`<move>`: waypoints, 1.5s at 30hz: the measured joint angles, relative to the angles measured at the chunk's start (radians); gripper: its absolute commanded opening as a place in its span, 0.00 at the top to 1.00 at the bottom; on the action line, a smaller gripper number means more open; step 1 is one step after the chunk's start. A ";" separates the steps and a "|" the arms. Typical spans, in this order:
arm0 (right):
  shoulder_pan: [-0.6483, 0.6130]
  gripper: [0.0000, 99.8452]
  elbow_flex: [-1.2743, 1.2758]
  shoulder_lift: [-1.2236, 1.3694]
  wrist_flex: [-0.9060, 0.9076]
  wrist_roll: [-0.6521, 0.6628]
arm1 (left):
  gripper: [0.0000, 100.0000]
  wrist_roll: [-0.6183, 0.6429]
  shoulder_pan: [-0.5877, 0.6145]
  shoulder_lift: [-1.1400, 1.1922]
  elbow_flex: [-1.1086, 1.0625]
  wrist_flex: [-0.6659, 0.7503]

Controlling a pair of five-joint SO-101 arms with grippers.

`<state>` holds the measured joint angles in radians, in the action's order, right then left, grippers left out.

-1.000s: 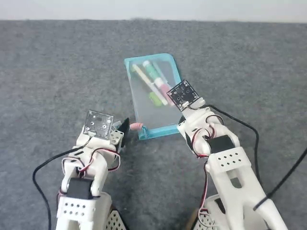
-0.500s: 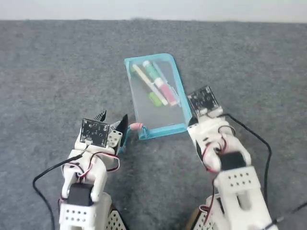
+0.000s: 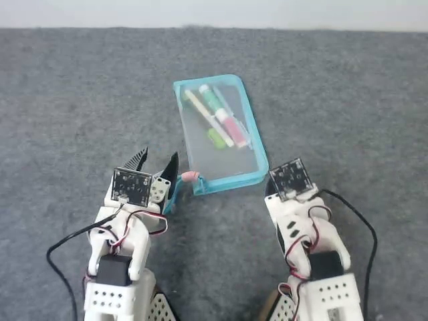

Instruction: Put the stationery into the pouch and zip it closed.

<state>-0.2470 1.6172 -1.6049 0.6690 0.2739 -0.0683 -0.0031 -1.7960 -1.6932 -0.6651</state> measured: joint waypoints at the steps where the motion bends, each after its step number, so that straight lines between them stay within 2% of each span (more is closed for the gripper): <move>1: 0.000 0.99 0.008 -0.038 0.020 0.000 | 0.80 0.000 0.008 0.000 0.000 -0.015; 6: 0.003 0.99 0.031 -0.195 0.164 0.000 | 0.80 0.000 0.109 0.000 0.000 -0.172; 14: -0.002 0.99 0.044 -0.195 0.264 0.000 | 0.80 0.000 0.327 0.000 0.000 -0.394; 20: -0.002 0.99 0.046 -0.195 0.425 0.000 | 0.80 0.000 0.451 0.000 0.000 -0.539; 28: -0.002 0.99 0.046 -0.195 0.555 0.000 | 0.80 0.000 0.460 0.000 0.000 -0.571; 45: -0.002 0.99 0.046 -0.195 0.563 0.000 | 0.80 0.000 0.460 0.000 0.000 -0.574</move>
<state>-0.2486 1.6632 -1.7998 1.2321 0.2739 -0.0683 0.4572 -1.7960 -1.6932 -1.2390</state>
